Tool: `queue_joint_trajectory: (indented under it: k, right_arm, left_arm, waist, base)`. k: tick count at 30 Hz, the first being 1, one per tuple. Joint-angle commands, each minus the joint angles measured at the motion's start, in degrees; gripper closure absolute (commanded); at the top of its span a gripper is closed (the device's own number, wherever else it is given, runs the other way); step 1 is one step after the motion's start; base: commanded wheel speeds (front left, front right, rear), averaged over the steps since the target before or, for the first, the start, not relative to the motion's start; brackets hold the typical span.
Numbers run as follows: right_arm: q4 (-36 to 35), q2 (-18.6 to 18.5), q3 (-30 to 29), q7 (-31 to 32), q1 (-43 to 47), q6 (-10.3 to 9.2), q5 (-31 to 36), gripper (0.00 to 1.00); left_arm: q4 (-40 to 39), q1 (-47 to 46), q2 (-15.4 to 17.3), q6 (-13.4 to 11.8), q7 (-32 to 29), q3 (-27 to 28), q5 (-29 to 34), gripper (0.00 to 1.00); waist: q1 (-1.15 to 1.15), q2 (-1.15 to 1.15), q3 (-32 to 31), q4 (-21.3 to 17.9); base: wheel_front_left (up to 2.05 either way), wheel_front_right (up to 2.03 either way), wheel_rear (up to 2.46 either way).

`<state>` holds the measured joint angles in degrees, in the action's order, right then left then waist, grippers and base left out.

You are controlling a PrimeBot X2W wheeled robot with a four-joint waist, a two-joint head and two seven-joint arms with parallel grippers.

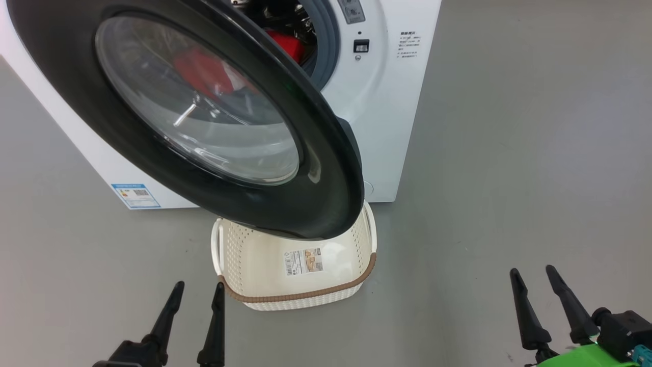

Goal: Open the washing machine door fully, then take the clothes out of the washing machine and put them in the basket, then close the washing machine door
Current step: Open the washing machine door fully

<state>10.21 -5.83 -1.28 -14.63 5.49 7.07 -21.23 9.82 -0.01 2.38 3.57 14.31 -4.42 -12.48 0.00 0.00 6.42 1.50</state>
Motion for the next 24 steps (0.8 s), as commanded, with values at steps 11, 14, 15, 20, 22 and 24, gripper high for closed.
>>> queue_joint_trajectory:
  k: [11,14,15,20,22,24]
  right_arm:
    - [-4.61,-1.09,5.75,-0.37,-8.36,0.42,-13.04,1.0]
    - [-5.2,-1.35,6.24,-0.37,-10.33,0.42,-14.92,1.0]
    - [-5.35,-1.41,6.64,-0.37,-11.28,0.42,-15.94,1.0]
    - [-5.39,-2.2,8.48,-0.37,-16.26,0.42,-20.09,1.0]
    - [-5.14,-2.4,9.07,-0.37,-18.25,0.42,-22.17,1.0]
    - [-4.65,-2.7,9.75,-0.37,-20.14,0.42,-24.6,1.0]
  left_arm:
    - [-1.55,-0.2,0.5,-0.11,0.69,-0.09,-0.45,0.0]
    - [-1.6,-0.17,0.5,-0.16,0.69,-0.43,-0.61,0.0]
    - [-1.61,-0.21,0.5,-0.22,0.69,-0.57,-0.7,0.0]
    - [-1.78,-0.54,0.5,-0.5,0.69,-1.21,-1.09,0.0]
    - [-1.87,-0.83,0.5,-0.59,0.69,-1.44,-1.22,0.0]
    - [-1.97,-1.11,0.5,-0.67,0.69,-1.6,-1.33,0.0]
  waist:
    - [0.0,0.0,-0.25,3.03]
    - [0.0,0.0,-0.09,3.61]
    - [0.0,0.0,-0.01,3.85]
    - [0.0,0.0,0.73,4.87]
    - [0.0,0.0,1.22,5.24]
    - [0.0,0.0,1.82,5.55]
  base:
    - [0.0,0.0,0.0]
    - [0.0,0.0,0.0]
    - [0.0,0.0,0.0]
    - [0.0,0.0,0.0]
    - [0.0,0.0,0.0]
    - [0.0,0.0,0.0]
